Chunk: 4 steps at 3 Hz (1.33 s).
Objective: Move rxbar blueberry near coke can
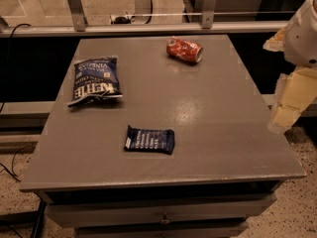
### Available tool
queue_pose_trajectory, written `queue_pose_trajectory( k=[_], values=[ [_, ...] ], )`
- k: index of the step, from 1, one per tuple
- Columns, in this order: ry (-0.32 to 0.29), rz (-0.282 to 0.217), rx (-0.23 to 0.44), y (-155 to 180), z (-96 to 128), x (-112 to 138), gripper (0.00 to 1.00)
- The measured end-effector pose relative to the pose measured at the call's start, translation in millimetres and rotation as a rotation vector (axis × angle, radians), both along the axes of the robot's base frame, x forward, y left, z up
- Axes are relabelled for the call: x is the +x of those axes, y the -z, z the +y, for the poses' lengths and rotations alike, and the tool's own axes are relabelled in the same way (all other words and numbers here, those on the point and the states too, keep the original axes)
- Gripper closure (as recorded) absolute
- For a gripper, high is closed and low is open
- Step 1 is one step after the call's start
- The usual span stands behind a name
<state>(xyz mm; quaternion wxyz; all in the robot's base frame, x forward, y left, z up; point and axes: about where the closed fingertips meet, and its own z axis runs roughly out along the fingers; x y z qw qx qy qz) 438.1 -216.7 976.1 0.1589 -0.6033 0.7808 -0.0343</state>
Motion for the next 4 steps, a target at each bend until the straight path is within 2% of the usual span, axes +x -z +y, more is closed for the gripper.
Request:
queue_pose_trajectory(
  k=[1, 2, 4],
  values=[
    [0.0, 0.0, 0.0, 0.0, 0.0, 0.0, 0.0],
    [-0.023, 0.01, 0.034, 15.4, 27.2, 3.2, 0.0],
    [-0.083, 0.05, 0.153, 80.6, 118.1, -4.7, 0.0]
  ],
)
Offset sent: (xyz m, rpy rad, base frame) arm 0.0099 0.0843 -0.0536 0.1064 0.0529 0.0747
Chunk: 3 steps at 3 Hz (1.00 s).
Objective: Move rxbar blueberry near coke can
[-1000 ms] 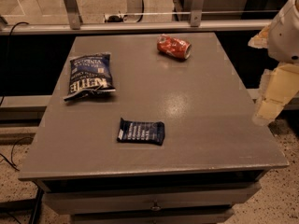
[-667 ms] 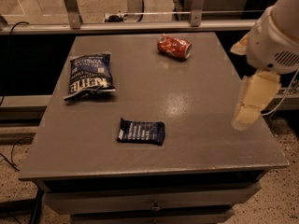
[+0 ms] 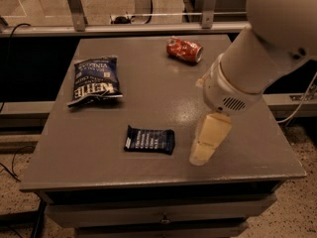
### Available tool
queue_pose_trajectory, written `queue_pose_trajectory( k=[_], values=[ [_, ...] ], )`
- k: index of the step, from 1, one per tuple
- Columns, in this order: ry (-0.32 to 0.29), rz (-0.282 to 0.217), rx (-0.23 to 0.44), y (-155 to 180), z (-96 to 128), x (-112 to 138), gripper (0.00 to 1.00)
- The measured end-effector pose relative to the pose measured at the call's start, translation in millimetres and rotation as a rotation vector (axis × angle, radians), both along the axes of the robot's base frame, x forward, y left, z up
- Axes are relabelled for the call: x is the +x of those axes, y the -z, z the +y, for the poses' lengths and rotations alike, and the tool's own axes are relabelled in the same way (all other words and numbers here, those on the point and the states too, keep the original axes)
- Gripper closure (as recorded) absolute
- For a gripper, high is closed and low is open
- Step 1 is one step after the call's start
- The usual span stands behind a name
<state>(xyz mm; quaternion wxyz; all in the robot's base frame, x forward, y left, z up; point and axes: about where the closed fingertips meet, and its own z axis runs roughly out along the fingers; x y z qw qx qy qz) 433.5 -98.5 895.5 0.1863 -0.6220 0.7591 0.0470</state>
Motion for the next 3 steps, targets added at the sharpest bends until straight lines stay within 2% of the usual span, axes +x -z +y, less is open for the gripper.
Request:
queue_pose_trajectory(
  k=[1, 2, 3],
  values=[
    [-0.035, 0.025, 0.061, 30.7, 48.1, -5.9, 0.0],
    [-0.056, 0.037, 0.105, 53.0, 84.9, -2.2, 0.0],
    [-0.056, 0.044, 0.132, 64.9, 106.4, 7.3, 0.16]
  ],
)
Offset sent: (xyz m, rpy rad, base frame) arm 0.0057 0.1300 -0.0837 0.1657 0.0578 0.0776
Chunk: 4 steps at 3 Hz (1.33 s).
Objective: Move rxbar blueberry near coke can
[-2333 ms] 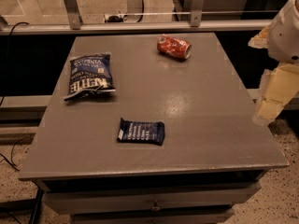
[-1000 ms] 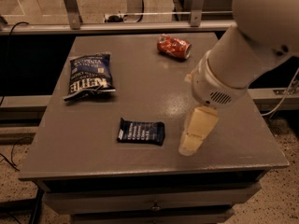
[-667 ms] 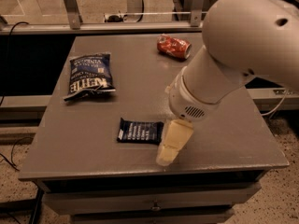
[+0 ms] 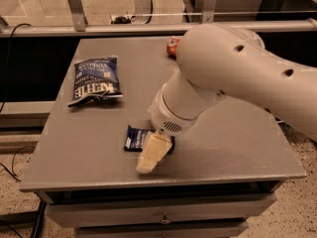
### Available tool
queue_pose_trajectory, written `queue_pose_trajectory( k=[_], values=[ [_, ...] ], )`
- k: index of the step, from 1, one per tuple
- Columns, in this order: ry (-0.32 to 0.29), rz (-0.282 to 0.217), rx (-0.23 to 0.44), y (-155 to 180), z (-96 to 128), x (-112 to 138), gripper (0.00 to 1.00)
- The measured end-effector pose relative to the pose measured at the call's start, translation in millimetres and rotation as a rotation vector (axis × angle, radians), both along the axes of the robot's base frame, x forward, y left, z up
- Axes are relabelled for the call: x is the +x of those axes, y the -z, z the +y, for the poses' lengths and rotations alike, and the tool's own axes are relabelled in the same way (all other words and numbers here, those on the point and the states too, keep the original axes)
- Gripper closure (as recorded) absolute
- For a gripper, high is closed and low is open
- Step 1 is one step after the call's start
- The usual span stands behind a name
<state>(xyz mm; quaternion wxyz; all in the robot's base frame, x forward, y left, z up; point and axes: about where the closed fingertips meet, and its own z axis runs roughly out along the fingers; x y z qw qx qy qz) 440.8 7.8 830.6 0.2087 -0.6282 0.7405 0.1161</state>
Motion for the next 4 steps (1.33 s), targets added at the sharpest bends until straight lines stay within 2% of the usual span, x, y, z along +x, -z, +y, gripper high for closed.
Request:
queue_pose_trajectory(
  k=[1, 3, 4],
  values=[
    [0.015, 0.027, 0.012, 13.5, 11.7, 3.6, 0.4],
    [0.017, 0.031, 0.013, 5.6, 13.0, 4.2, 0.87],
    [0.033, -0.007, 0.003, -19.2, -7.0, 17.2, 1.0]
  ],
)
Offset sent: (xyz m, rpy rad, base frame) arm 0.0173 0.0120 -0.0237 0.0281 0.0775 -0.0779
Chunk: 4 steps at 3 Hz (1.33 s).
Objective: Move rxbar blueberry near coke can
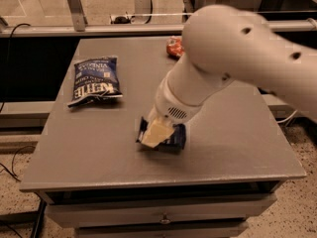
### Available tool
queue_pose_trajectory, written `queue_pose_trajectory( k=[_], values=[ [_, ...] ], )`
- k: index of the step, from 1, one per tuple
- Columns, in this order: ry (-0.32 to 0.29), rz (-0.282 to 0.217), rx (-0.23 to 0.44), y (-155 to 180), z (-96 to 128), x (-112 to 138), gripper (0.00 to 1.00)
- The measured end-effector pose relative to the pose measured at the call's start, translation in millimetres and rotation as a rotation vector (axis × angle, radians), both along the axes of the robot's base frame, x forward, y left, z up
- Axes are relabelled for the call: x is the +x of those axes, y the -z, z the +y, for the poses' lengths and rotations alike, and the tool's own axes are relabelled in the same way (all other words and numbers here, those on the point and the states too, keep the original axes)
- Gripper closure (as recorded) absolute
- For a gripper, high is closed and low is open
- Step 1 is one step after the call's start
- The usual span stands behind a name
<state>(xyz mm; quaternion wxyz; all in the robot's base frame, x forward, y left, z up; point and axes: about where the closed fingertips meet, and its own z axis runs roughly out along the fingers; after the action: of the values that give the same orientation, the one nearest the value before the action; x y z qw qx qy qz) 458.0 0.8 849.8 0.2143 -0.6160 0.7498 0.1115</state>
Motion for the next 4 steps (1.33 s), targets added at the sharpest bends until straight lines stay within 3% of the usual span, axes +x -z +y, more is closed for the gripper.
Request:
queue_pose_trajectory(
  k=[1, 2, 3, 4],
  values=[
    [0.022, -0.12, -0.037, -67.3, -57.6, 22.7, 1.0],
    [0.022, -0.179, -0.025, -99.2, -63.6, 31.3, 1.0],
    [0.021, -0.175, -0.026, -97.0, -62.9, 30.4, 1.0],
    [0.05, -0.22, -0.021, -96.5, -76.3, 47.9, 1.0]
  ],
)
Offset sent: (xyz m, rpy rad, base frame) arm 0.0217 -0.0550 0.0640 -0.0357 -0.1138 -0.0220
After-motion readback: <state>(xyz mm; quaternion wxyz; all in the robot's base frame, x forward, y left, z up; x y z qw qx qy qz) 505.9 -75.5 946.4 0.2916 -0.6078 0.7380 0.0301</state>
